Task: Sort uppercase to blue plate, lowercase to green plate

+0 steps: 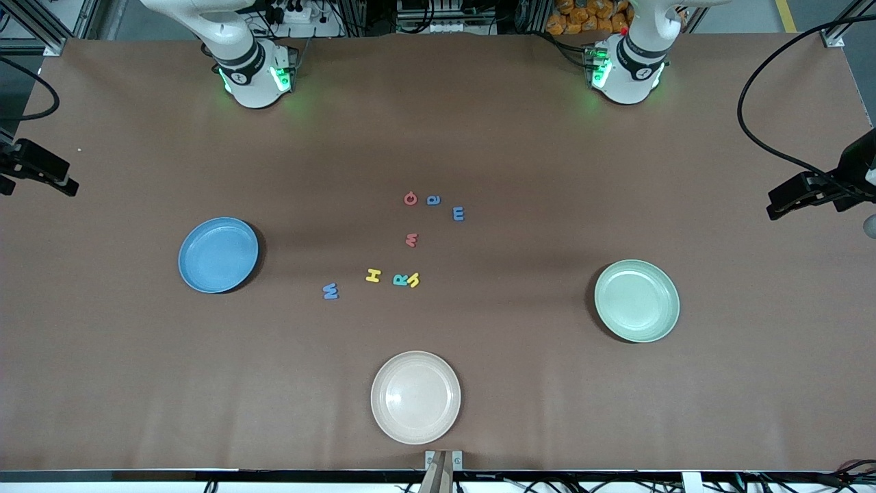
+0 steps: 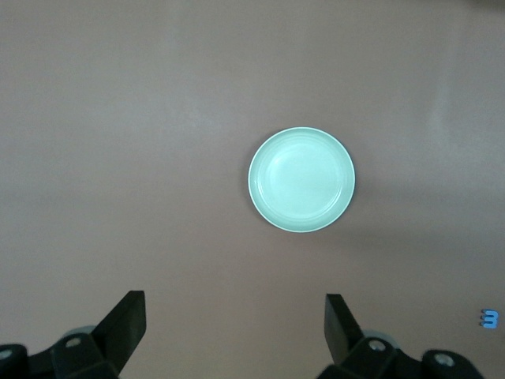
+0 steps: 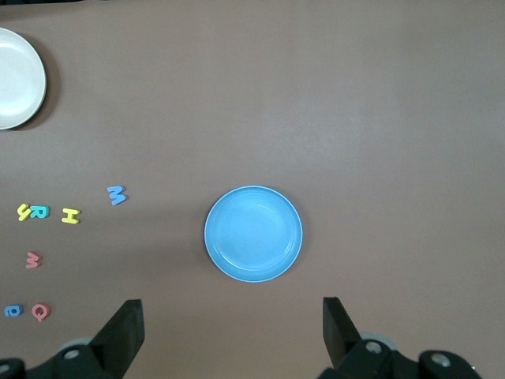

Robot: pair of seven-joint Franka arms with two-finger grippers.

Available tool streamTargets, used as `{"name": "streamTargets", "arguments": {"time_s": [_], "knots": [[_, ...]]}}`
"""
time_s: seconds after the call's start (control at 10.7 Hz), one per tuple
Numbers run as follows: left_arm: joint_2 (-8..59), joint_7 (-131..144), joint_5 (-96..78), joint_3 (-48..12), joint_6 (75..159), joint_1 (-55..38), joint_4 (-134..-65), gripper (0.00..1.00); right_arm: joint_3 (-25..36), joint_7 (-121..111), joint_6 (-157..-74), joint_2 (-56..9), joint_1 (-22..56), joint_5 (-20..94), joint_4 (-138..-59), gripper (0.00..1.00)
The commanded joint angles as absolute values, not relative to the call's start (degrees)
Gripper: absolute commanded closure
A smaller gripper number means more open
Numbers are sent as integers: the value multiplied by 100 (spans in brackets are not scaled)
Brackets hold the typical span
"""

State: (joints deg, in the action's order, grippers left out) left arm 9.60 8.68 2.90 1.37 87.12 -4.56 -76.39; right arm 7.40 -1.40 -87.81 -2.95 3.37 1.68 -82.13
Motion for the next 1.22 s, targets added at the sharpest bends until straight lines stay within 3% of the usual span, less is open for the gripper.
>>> {"name": "streamTargets", "arguments": {"time_s": [0.0,1.12], "knots": [[896,905,176,149,8640,-439,-7655,0,721,-185,-8771,-281,299,106,-8227,0],[905,1202,150,114,8640,-483,-7664,0,747,-193,-8877,-395,115,88,-8349,0]]}}
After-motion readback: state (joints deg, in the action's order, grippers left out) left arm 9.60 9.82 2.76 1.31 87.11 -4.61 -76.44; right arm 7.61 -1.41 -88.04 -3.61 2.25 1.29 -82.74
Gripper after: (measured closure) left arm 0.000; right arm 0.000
